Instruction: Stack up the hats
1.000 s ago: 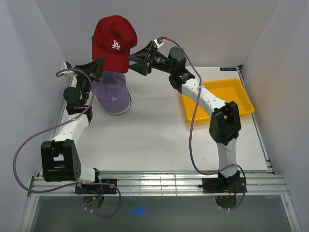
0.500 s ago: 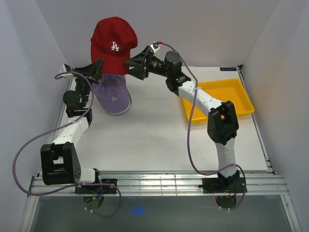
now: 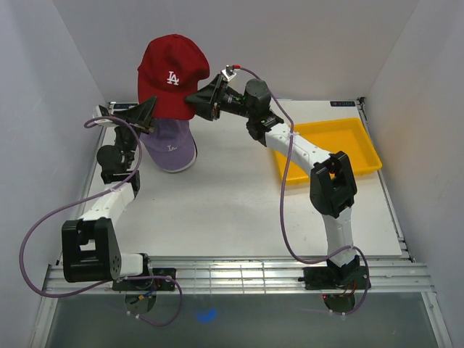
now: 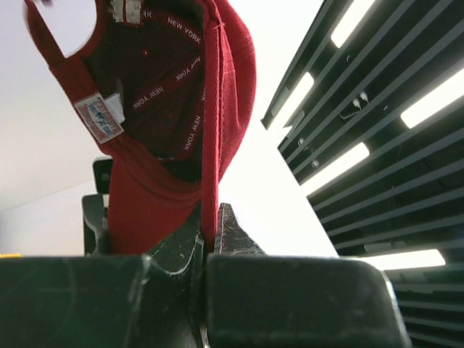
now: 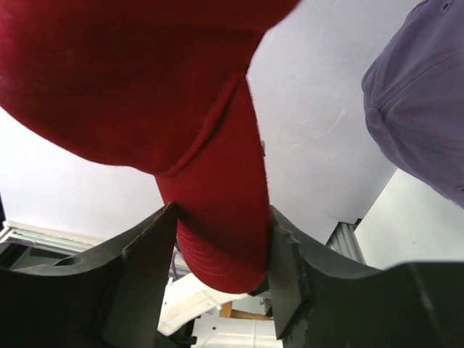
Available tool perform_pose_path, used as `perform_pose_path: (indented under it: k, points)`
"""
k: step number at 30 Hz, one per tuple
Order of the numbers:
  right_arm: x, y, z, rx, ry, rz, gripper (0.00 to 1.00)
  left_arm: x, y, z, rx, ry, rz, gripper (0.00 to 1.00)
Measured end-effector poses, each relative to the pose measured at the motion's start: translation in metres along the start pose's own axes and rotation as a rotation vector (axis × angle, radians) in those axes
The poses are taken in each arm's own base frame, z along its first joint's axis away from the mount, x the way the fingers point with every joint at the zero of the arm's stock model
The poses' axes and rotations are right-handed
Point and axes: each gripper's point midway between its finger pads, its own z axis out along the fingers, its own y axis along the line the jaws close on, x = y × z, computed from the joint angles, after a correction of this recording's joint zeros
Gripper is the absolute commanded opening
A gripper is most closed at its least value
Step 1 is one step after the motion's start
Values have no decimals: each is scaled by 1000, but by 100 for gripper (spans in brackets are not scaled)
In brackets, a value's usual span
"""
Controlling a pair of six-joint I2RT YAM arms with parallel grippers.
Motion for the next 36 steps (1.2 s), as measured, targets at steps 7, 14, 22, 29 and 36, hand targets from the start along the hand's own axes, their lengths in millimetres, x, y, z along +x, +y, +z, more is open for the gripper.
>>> perform_pose_path:
  k: [7,14,22,29,36]
  points:
    - [0,6,-2,-16,33,-7,29,-7,6,-10,-14,-31,-6,0]
    - [3,19,1,-60,99,-24,16,-7,-4,-18,-7,-37,31,12]
    - [4,3,6,-83,156,55,12,6,4,-29,-65,69,113,36]
    - [2,7,-1,-91,187,55,11,10,7,-37,-95,124,148,36]
    - [5,14,1,-119,237,49,10,7,0,-44,-95,144,183,36]
